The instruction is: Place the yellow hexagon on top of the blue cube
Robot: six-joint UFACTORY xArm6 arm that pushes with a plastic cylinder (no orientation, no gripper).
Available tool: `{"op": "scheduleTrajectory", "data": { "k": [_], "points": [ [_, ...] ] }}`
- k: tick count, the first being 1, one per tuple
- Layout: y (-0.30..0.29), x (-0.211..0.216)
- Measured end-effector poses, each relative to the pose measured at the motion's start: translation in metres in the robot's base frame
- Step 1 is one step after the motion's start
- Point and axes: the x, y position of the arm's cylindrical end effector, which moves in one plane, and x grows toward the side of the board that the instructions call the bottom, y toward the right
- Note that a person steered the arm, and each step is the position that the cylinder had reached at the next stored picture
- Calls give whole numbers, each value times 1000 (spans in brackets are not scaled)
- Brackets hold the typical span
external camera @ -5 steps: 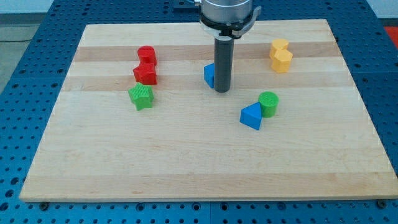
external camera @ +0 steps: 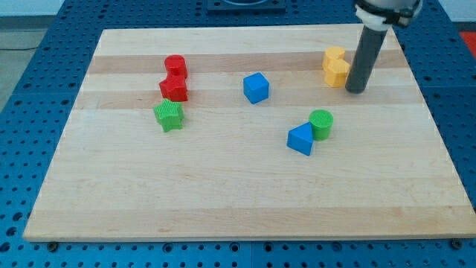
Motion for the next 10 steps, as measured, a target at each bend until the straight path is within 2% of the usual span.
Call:
{"op": "scheduleTrajectory", "data": {
  "k": [1,2,3,4,7,10],
  "points": [
    [-6,-44],
    [-12,-48],
    [34,-47],
    [30,-30],
    [-62,-18],
    [-91,-18]
  ]
}}
